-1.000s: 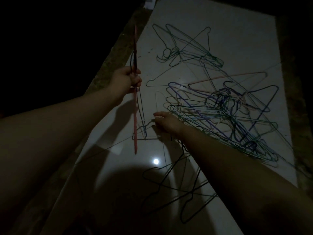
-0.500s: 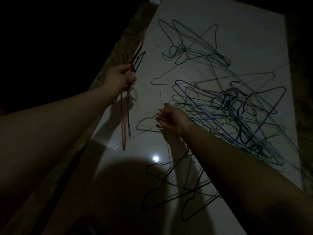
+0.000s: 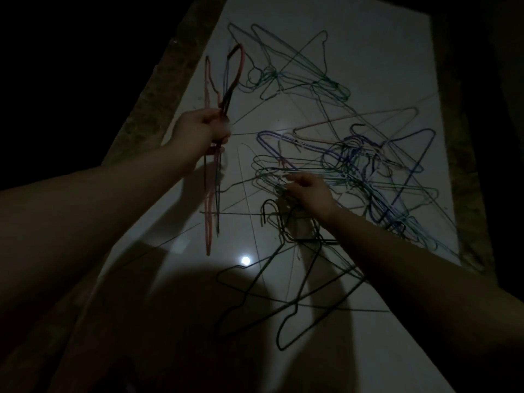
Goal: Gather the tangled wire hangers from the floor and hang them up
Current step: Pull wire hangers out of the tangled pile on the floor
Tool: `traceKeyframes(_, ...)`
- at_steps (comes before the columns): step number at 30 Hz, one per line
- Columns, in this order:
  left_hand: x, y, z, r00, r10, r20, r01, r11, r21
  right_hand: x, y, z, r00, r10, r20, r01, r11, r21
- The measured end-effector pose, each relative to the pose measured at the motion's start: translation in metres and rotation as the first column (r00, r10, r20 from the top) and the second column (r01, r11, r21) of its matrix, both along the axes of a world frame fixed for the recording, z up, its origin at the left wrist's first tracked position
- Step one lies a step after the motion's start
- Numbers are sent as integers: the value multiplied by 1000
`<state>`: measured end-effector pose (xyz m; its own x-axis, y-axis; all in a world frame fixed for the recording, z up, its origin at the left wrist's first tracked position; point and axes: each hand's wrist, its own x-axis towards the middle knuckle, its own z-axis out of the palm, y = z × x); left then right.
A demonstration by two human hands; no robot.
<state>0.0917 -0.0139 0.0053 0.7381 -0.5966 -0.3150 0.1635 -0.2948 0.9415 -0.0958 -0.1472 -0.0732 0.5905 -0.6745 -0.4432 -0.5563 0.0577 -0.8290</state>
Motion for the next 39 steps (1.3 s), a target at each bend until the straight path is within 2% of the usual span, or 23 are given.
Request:
traceKeyframes(3,-8,-3,-2,1000,-20,-7,20,1000,3,-15,2,-8,982,142,-126,-156,982,-102)
traceKeyframes(6,-13,-5,-1,1000,-4,-2,4,1000,12,-16,8,-19,917,291,-272,-332,935,-122)
traceKeyframes(8,-13,-5,0,1000,7,-6,-7,1000,5,-13,14,-20,887,330,-323,-387,912,-132)
traceKeyframes(9,-12,-4,1,1000,10,-10,-10,1000,0,-11,16,-19,896,326,-303,-372,922,-107)
traceKeyframes(11,-11,-1,1,1000,14,-2,-14,1000,2,-6,19,-16,949,249,-192,-243,968,57)
traceKeyframes(13,-9,2,1,1000,25,9,-25,1000,9,-3,20,-14,976,181,-118,-156,968,195)
traceKeyframes(19,-8,5,0,999,36,23,-37,999,20,0,28,-11,955,274,-118,-235,935,266)
traceKeyframes(22,-8,4,-2,999,34,39,-35,999,31,4,30,-10,957,268,-112,-228,931,285)
traceKeyframes(25,-8,3,-3,999,31,32,-32,999,31,5,32,-6,976,199,-89,-151,913,378)
traceKeyframes(29,-6,5,0,999,24,26,-25,999,22,11,22,5,998,37,52,-54,916,399)
traceKeyframes(33,-5,8,2,999,30,15,-31,999,21,18,11,28,988,-16,152,-36,940,338)
traceKeyframes(39,12,12,17,992,125,28,-124,992,-7,36,-13,65,895,-217,389,115,956,269)
